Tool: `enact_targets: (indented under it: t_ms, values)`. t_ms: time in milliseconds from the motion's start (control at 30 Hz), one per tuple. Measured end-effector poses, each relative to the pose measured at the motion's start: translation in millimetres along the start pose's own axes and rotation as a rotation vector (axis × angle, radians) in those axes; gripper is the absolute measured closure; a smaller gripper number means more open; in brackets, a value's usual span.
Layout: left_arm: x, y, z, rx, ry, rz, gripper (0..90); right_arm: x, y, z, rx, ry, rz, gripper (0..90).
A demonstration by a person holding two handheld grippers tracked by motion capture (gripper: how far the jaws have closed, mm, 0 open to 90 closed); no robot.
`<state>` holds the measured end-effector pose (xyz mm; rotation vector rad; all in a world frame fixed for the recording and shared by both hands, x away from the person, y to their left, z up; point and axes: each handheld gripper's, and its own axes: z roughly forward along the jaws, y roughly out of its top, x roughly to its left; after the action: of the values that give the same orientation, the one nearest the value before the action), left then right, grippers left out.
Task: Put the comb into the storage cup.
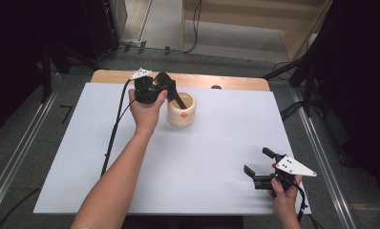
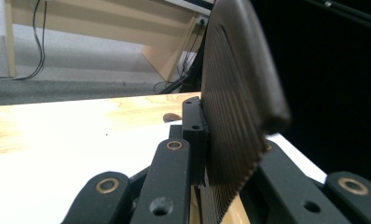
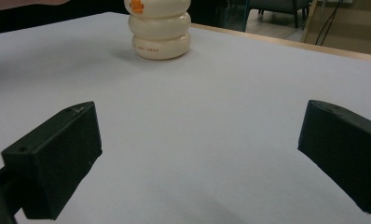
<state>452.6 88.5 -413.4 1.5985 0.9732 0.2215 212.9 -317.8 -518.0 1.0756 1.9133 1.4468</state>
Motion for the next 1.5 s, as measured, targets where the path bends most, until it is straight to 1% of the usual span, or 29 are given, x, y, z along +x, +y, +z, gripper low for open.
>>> enact_targets:
  t_ms: [167, 400, 533, 667, 933, 1000, 1033, 1100, 1133, 1167, 1200, 1267, 1300, 1333, 1367, 1500]
  values:
    - [-0.4, -2.9, 2.3, 0.004, 0.0, -0.003, 84.3, 0.0, 0.0, 0.0, 0.001, 0.0, 0.001, 0.0]
    - [4.3, -9.1, 5.2, 0.004, -0.001, -0.04, 84.4, 0.0, -0.1, 0.1, 0.001, -0.001, 0.001, 0.0]
    - [5.0, -11.0, 6.8, 0.009, -0.001, -0.044, 84.3, -0.1, -0.1, 0.2, 0.001, -0.002, 0.002, 0.0]
    - [4.4, -12.6, 8.7, 0.011, -0.013, -0.051, 84.3, 0.0, -0.2, 0.1, 0.002, -0.001, 0.005, 0.0]
    - [6.6, -15.8, 10.8, 0.011, -0.001, -0.068, 84.1, -0.2, -0.3, -0.1, 0.001, -0.001, 0.005, 0.0]
    - [8.0, -15.7, 11.0, 0.009, 0.0, -0.083, 83.8, -0.3, -0.3, 0.0, 0.001, -0.001, 0.005, 0.0]
    - [8.8, -15.9, 11.2, 0.008, -0.006, -0.096, 83.7, -0.3, -0.3, 0.0, 0.002, -0.001, 0.004, 0.0]
    - [10.8, -16.6, 11.3, 0.009, -0.011, -0.104, 82.7, -0.2, -0.2, 0.2, 0.001, -0.002, 0.003, 0.0]
    - [11.4, -17.0, 11.4, 0.008, -0.008, -0.103, 81.0, -0.1, -0.2, 0.2, 0.002, -0.002, 0.003, 0.0]
    - [11.4, -17.3, 11.2, 0.012, 0.011, -0.1, 79.4, -0.2, -0.2, 0.2, 0.001, -0.002, 0.0, 0.0]
    - [11.4, -17.5, 11.2, 0.016, 0.027, -0.098, 73.9, 0.0, -0.2, 0.2, 0.002, -0.001, 0.001, 0.0]
    - [12.1, -17.8, 10.9, 0.018, 0.033, -0.09, 69.5, 0.0, -0.2, 0.2, 0.002, -0.002, 0.004, 0.0]
    - [12.0, -17.7, 10.7, 0.021, 0.043, -0.082, 66.7, 0.0, -0.3, 0.2, 0.001, -0.002, 0.004, 0.0]
    - [11.6, -17.6, 10.4, 0.024, 0.051, -0.077, 62.3, 0.0, -0.3, 0.2, 0.001, -0.001, 0.004, 0.0]
    - [11.7, -17.4, 10.0, 0.026, 0.049, -0.074, 60.1, -0.1, -0.2, 0.2, 0.001, -0.002, 0.002, 0.0]
    - [12.0, -16.4, 7.9, 0.025, 0.062, -0.052, 41.9, 0.1, -0.2, 0.4, 0.003, -0.001, 0.001, 0.0]
